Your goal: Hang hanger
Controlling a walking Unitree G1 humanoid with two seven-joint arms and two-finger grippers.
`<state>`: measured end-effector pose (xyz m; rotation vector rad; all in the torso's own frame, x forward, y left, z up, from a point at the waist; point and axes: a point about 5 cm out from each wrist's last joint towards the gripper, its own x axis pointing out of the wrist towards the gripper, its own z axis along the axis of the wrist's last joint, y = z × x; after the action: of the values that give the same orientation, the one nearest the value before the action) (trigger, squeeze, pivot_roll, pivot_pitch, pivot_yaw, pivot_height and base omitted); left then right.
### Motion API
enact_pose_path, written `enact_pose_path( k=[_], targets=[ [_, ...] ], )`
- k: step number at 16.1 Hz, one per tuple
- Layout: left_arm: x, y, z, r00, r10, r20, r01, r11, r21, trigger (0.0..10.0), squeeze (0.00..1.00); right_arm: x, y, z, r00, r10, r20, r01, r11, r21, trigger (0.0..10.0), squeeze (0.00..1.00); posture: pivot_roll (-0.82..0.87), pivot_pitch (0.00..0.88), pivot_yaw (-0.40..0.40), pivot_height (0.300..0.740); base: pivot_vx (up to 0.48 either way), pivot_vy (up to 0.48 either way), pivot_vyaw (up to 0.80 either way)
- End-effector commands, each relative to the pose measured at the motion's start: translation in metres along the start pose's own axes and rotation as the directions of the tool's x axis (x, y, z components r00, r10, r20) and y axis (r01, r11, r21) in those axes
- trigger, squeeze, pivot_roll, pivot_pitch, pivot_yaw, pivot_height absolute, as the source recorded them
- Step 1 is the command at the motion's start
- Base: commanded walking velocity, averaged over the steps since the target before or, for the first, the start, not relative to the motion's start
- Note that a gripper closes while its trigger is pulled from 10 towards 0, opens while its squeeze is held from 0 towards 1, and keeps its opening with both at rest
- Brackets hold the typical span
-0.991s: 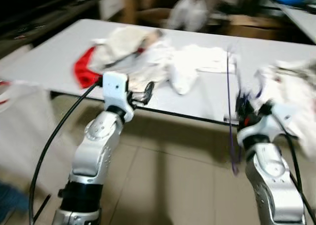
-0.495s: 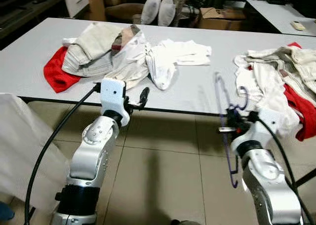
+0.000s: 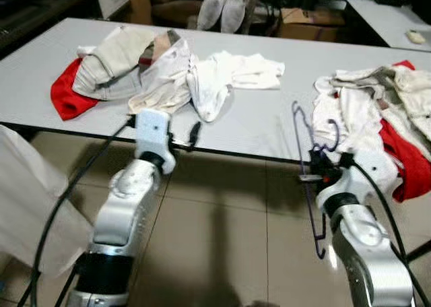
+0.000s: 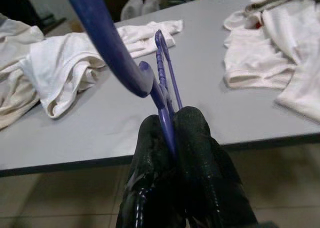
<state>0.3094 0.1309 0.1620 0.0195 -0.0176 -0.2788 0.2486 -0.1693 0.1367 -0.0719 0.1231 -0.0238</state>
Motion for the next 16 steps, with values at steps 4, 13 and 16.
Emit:
enact_pose_path(
  k=[4, 13, 16],
  targets=[
    [0.0011, -0.0061, -0.0008, 1.000, -0.020, -0.003, 0.020, 1.000, -0.001, 10.0, 0.00, -0.0022, -0.0109, -0.0028, 0.998, -0.061, -0.026, 0.061, 0.998, 0.001, 10.0, 0.00, -0.12, 0.035, 0.017, 0.740, 0.000, -0.282, 0.00],
    [0.0017, -0.0084, 0.0016, 0.999, -0.031, 0.027, 0.032, 0.999, -0.037, 10.0, 0.00, -0.0003, -0.0168, -0.0002, 0.996, -0.091, -0.011, 0.091, 0.995, -0.051, 10.0, 0.00, -0.12, 0.038, 0.020, 0.740, 0.000, -0.057, -0.62],
    [0.0016, -0.0094, 0.0010, 0.999, -0.036, 0.028, 0.036, 0.999, -0.023, 10.0, 0.00, -0.0001, -0.0164, 0.0039, 0.997, -0.078, 0.001, 0.078, 0.997, -0.007, 10.0, 0.00, -0.12, 0.026, 0.019, 0.740, 0.000, 0.000, -0.79]
  ],
)
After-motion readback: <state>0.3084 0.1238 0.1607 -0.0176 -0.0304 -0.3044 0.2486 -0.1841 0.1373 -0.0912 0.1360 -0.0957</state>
